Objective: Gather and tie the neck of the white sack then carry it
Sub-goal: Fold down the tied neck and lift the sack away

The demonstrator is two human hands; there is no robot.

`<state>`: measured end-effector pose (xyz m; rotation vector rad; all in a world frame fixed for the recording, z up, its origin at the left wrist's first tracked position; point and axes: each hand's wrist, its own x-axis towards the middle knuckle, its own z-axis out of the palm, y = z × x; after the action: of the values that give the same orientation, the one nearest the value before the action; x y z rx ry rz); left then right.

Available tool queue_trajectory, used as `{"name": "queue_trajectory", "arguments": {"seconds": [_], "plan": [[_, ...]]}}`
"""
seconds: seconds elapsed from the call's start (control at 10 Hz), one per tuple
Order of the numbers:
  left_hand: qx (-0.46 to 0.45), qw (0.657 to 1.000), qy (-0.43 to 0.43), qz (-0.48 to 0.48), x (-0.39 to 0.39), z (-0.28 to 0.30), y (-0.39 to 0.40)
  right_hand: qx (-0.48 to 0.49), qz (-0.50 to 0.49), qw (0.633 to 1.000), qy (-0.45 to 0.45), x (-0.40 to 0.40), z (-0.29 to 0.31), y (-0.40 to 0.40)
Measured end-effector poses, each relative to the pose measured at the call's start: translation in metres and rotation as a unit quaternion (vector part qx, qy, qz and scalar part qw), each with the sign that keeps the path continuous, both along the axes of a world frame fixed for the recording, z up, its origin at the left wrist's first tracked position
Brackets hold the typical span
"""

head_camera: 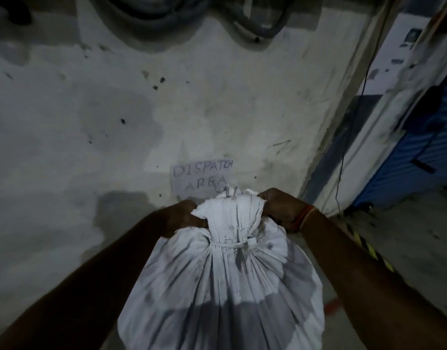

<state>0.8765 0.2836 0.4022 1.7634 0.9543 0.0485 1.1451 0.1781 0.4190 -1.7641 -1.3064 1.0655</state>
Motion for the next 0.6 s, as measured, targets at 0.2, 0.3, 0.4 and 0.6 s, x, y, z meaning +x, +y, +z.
{"name": "queue_trajectory", "arguments": {"seconds": [0.2, 0.3, 0.4, 0.6], "plan": [[-0.050, 0.997, 0.034, 0.052, 0.084, -0.056, 0.001, -0.058, 0.027, 0.998, 0.026, 0.084, -0.080, 0.030], [-0.080, 0.987, 0.071, 0.123, 0.116, -0.106, 0.007, -0.113, 0.045, 0.991, 0.050, 0.121, -0.136, 0.048], [-0.102, 0.984, 0.099, 0.107, 0.146, -0.173, 0.022, -0.139, 0.083, 0.985, 0.065, 0.154, -0.207, 0.065], [-0.045, 0.960, 0.253, 0.108, 0.167, -0.319, 0.037, -0.196, 0.118, 0.973, 0.024, 0.175, -0.316, 0.082]]}}
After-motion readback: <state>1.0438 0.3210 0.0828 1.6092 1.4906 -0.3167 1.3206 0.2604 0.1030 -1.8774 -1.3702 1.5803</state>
